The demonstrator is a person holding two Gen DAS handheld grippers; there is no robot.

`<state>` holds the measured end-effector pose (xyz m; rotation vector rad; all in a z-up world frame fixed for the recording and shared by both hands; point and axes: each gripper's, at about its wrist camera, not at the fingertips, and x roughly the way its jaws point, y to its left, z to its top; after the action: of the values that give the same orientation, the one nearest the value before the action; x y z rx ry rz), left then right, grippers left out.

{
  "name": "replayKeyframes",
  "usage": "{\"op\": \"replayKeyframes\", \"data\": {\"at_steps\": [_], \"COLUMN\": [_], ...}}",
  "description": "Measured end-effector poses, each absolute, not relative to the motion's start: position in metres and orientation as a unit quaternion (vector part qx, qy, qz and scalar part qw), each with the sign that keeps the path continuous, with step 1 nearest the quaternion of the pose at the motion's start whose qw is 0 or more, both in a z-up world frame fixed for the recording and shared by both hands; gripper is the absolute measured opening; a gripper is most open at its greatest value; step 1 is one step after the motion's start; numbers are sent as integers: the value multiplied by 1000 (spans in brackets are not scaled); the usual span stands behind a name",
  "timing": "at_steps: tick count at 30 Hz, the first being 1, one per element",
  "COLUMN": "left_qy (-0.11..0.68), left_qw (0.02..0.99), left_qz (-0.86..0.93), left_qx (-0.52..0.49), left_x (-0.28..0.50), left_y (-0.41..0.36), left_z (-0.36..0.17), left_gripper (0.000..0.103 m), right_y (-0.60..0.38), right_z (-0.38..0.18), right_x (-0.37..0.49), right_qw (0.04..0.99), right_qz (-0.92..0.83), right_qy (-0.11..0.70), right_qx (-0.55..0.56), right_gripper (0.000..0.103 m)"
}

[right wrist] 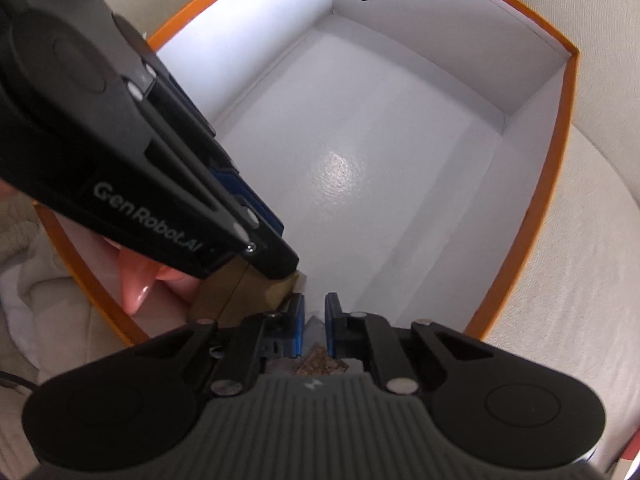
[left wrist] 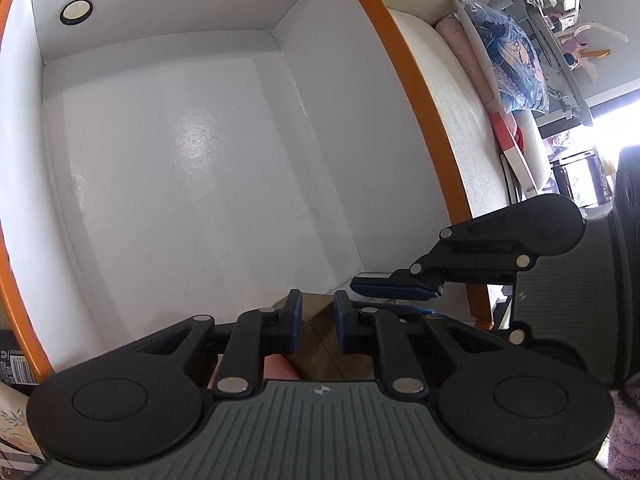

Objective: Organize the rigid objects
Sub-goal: 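Lower both cubes into the box and open both tools, then withdraw both tools from the box back toward the remaining items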

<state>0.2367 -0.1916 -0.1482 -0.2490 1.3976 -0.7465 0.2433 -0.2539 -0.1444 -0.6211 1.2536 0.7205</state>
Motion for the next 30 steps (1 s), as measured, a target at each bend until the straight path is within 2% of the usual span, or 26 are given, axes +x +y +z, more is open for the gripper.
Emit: {"op": "replayKeyframes", "data": {"at_steps": [6,19,27,30], "left_qy": [629,620,539,505], "left_qw": [690,703,771,799], "left_qz": [-336,-328,-331,-322], "left_qx": [-125,-115,-70,-59], "left_x": [240,237,208,190], "left_y": [-196,-201,-182,-162], "left_z": [-152,-149,-91,-66], "left_gripper": [18,20,20,20], "right_y": [-257,-263,-255,-250], "right_z": [-141,-115,-95,-78], "right_x": [250,232,203,187], "right_qw": [702,723,746,772], "right_qz": [336,310,291,285], "right_qy": [577,566,552,527], "right_qx": [-249,-245,-232,-210], "right_gripper": [5,7,8,11]}}
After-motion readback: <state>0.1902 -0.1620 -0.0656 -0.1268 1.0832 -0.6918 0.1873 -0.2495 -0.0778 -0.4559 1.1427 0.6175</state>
